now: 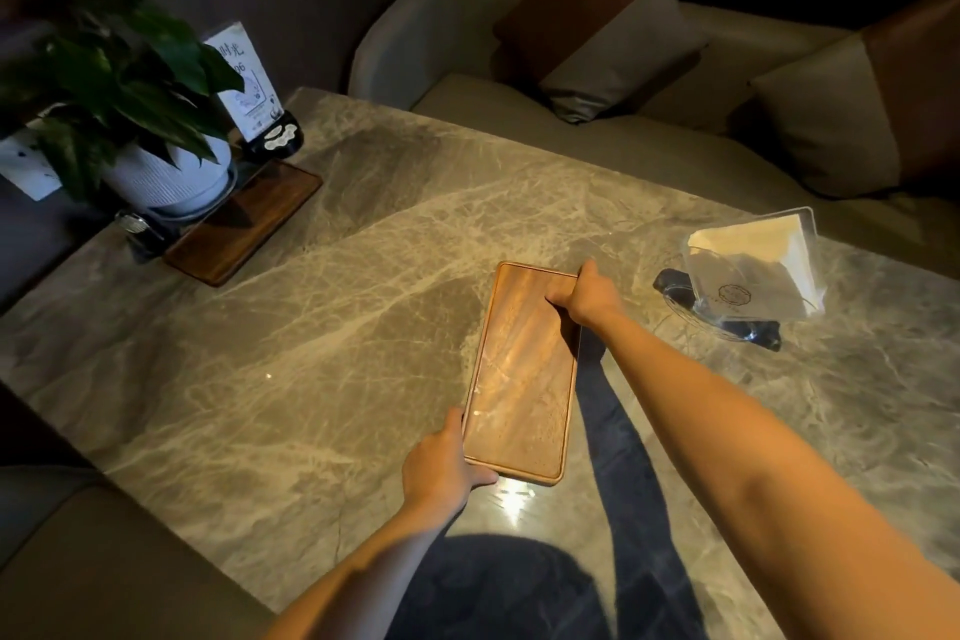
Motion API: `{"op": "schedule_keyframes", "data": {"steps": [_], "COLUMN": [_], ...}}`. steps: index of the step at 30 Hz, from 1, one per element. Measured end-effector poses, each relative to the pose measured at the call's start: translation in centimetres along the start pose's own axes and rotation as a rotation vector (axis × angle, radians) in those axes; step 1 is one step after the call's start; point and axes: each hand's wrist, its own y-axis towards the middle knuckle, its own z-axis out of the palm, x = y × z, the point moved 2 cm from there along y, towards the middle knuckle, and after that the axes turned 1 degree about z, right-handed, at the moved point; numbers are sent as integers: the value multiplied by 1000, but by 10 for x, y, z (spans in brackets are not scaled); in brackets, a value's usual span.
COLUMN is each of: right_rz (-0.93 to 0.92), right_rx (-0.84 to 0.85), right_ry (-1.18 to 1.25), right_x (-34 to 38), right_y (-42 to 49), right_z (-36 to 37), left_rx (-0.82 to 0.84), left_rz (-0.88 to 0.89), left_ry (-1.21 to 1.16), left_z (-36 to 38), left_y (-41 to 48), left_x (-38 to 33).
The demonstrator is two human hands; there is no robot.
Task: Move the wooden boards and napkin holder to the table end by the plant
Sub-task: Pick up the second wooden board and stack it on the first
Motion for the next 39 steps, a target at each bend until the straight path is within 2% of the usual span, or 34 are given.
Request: {"op": "schedule_keyframes", "data": {"steps": [10, 24, 39], "right_rz": [-78, -79, 46], "right_rx": [-101, -16, 66], "right_ry": [38, 70, 6], "right_x": [106, 267, 305], "right_y": [0, 31, 90], "right_z": [18, 113, 155], "left_rx": [-43, 50, 185], "left_rz": [69, 42, -27], "left_ry": [-5, 38, 61], "left_z": [-104, -240, -262], "left_y": [45, 130, 203], "left_x": [63, 192, 222]}}
